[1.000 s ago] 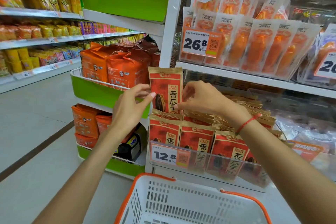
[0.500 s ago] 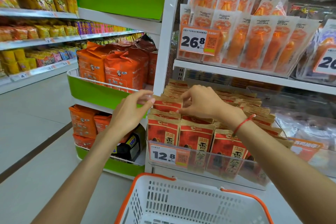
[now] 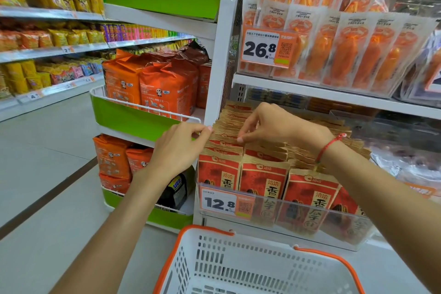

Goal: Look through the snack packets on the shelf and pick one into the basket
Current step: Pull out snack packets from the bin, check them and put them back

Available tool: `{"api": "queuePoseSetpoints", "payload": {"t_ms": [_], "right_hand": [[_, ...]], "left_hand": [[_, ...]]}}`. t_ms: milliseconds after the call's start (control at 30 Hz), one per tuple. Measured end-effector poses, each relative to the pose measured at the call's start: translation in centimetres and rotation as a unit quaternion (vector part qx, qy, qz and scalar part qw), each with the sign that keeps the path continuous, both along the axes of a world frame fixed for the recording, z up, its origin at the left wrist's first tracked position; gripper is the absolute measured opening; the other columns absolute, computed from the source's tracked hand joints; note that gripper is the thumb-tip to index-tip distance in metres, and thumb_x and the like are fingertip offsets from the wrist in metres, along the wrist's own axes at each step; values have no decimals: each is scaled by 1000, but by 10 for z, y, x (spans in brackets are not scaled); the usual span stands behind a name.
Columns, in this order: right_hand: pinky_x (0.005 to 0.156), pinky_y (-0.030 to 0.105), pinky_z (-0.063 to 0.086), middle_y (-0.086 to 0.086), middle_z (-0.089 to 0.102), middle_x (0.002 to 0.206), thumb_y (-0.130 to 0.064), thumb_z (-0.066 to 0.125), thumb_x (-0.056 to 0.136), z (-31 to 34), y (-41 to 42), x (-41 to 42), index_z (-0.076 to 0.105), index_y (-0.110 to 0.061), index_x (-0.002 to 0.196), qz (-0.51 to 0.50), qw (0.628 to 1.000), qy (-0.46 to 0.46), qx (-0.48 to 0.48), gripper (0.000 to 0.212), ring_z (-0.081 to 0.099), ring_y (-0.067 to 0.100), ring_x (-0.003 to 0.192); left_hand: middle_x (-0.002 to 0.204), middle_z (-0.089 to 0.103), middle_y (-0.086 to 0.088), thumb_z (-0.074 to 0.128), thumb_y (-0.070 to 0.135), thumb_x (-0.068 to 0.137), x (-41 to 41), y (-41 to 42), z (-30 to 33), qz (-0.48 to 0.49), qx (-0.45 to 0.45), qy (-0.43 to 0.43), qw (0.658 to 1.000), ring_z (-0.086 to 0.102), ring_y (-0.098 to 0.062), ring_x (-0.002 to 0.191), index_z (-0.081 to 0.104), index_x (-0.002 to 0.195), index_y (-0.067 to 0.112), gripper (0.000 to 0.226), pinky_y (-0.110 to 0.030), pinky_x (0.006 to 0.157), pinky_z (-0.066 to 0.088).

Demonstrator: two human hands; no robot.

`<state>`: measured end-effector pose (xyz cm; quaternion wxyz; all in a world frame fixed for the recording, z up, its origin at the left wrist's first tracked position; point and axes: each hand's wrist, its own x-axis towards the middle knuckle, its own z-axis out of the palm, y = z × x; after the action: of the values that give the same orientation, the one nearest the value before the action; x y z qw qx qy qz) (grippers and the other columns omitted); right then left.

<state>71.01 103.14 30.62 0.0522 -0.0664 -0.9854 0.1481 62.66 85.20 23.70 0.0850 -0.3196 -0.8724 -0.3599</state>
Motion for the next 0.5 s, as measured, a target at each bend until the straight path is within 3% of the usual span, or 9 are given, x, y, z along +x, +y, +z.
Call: {"api": "queuePoseSetpoints", "payload": {"t_ms": [100, 167, 300, 400, 500], "right_hand": [[74, 25, 44, -14, 64, 76, -40, 77, 79, 4, 7, -7, 75, -31, 81, -7, 999, 36, -16, 9, 54, 0, 74], [74, 31, 47, -16, 59, 72, -42, 79, 75, 1, 7, -13, 73, -32, 79, -26, 998, 58, 19, 13, 52, 1, 71], [67, 28, 41, -19, 52, 64, -41, 80, 75, -4, 1, -21, 71, -28, 72, -32, 991, 68, 107, 16, 50, 6, 68], [67, 29, 41, -13, 59, 70, -39, 81, 76, -5, 5, -29, 74, -25, 75, -55, 988, 81, 123, 15, 58, 13, 75], [67, 30, 42, -7, 65, 77, -35, 81, 77, -10, 6, -33, 75, -23, 77, -78, 987, 87, 108, 13, 63, 18, 80]], "left_hand": [[110, 71, 9, 40, 48, 99, -1, 0, 1, 3, 6, -12, 1000, 60, -15, 100, 71, 108, 35, 35, -27, 70, 39], [109, 70, 12, 40, 46, 100, -2, 0, 2, -7, 26, -31, 999, 59, -10, 100, 71, 109, 37, 33, -26, 71, 39], [100, 71, 15, 41, 43, 101, -4, 0, 1, -29, 68, -61, 995, 62, -7, 95, 71, 100, 36, 31, -29, 80, 49], [92, 71, 15, 42, 42, 101, -9, -1, 0, -50, 78, -80, 992, 65, -8, 89, 72, 96, 34, 31, -36, 85, 53], [92, 71, 16, 44, 41, 101, -14, -2, -1, -73, 96, -103, 987, 65, -6, 90, 74, 98, 29, 33, -34, 87, 51]]}}
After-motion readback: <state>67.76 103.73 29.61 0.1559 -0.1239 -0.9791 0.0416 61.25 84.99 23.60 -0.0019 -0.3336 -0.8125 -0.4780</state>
